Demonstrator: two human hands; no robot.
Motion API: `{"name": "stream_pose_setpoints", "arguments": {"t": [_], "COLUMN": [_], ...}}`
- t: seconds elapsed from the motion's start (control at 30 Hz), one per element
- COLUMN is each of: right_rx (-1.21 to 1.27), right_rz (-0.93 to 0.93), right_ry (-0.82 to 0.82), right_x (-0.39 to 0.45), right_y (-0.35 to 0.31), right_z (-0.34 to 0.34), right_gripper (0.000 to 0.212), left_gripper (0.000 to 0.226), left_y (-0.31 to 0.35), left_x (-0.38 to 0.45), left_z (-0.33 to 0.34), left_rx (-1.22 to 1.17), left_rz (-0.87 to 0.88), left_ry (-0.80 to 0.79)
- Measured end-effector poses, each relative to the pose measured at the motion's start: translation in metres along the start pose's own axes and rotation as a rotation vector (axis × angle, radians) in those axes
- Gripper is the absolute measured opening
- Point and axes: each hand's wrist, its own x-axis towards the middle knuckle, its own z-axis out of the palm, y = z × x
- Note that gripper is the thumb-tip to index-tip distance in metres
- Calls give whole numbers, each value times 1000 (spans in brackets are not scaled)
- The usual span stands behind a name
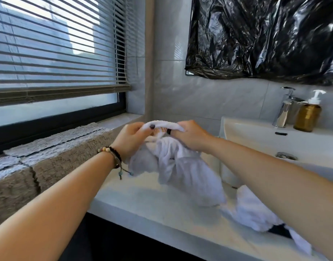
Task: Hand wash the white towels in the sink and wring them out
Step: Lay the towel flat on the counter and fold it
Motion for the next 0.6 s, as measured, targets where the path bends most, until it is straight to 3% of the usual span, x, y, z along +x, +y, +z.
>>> {"name": "stream_pose_setpoints", "arguments": {"t": [0.07, 0.1, 0.17, 0.2, 0.27, 0.37, 0.43, 0.5, 0.6], "right_rx": [-52, -94, -173, -223, -292, -160, 46, 177, 43], "right_rz": [-42, -38, 3, 20, 32, -13, 15, 87, 106], "right_ry": [-81, -131, -248, -294, -342, -384, -382, -348, -245], "right_x": [-9, -14, -25, -31, -42, -54, -55, -51, -40], "right_y": [-21, -30, -46, -52, -59, -66, -70, -72, -69], "right_z": [-28, -41, -62, -69, -75, -74, -76, -80, -86], "right_gripper": [28, 30, 38, 47, 56, 39, 25, 25, 25], "left_gripper": [40, 53, 81, 84, 74, 69, 62, 47, 29], "left_y": [26, 37, 58, 69, 81, 90, 97, 104, 106], "left_x": [1, 1, 4, 4, 6, 0, -3, -3, 13], "left_z": [-21, -31, -51, -58, -70, -82, -88, -90, -83], "left_rx": [-155, -111, 200, 359, 485, 490, 461, 450, 637], "left_rz": [33, 50, 89, 90, 73, 100, 84, 58, 127], "left_ry": [-96, -175, -339, -405, -482, -542, -539, -509, -410]}}
